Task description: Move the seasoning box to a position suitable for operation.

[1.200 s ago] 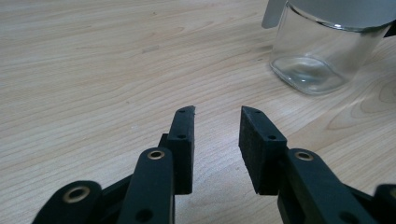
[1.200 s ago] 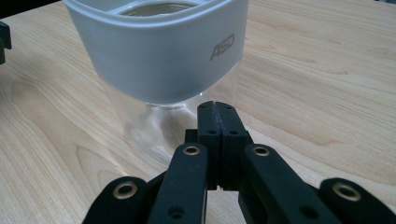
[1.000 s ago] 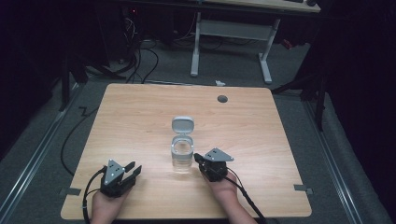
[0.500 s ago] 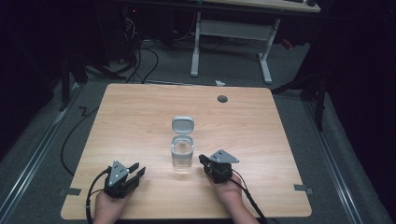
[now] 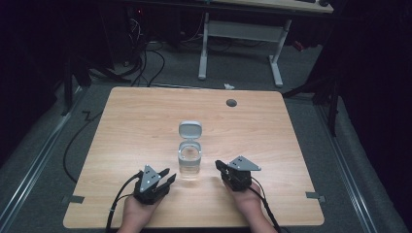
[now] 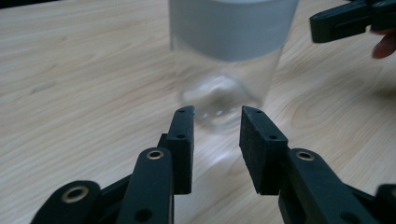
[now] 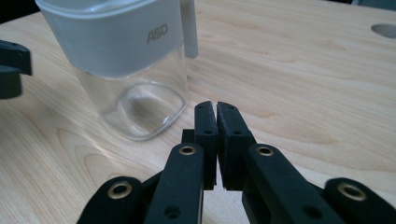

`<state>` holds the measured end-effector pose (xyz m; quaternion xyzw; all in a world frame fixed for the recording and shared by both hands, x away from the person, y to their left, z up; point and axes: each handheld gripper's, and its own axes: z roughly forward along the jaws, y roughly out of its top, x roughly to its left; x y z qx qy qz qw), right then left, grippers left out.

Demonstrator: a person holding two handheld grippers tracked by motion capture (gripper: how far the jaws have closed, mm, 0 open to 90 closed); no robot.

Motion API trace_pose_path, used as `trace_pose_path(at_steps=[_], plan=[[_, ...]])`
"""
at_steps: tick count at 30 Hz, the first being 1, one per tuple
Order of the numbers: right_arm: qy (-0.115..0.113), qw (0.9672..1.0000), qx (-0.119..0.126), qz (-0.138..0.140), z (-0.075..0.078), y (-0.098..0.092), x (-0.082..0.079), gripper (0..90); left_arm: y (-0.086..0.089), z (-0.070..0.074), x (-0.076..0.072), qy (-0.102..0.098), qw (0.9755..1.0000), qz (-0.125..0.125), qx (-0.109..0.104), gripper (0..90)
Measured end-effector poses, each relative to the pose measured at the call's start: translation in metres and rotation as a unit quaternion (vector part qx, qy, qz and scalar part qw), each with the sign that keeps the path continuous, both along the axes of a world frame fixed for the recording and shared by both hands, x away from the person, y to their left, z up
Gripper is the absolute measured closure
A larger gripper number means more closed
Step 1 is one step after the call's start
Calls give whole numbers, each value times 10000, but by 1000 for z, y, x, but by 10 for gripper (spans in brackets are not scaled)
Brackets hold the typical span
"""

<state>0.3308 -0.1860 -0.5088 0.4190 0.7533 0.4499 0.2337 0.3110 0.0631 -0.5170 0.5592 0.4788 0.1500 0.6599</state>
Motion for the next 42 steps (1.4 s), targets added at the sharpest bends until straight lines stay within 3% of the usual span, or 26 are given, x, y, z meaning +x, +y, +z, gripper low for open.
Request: trace_pose_path(at_steps=[1,2,6,9,12,18,26,33,42], plan=[[0,10000,0,0,0,0,0,880,0,0,0,0,10000,0,0,663],[-64,10000,47,10,3,-1,0,900,-11,0,0,19,9999,-77,-109,695],[-88,9998,80,132,9,-1,4,900,-27,-2,1,81,9999,-118,-84,861],[-145,9998,81,106,16,2,12,900,-41,-7,6,131,9999,-39,-42,900],[-152,9998,134,52,21,3,21,900,-47,-10,10,193,9998,-42,-34,900],[-196,9995,224,-38,36,12,50,900,-45,-13,12,238,9993,-2,-280,900],[-148,9997,144,-146,43,26,80,900,-44,-14,12,216,9991,27,-373,900],[-146,9997,51,-187,51,35,97,900,-43,-13,13,294,9986,-10,-436,900],[-232,9995,97,-174,61,44,107,900,-43,-13,14,313,9985,-24,-453,900]])
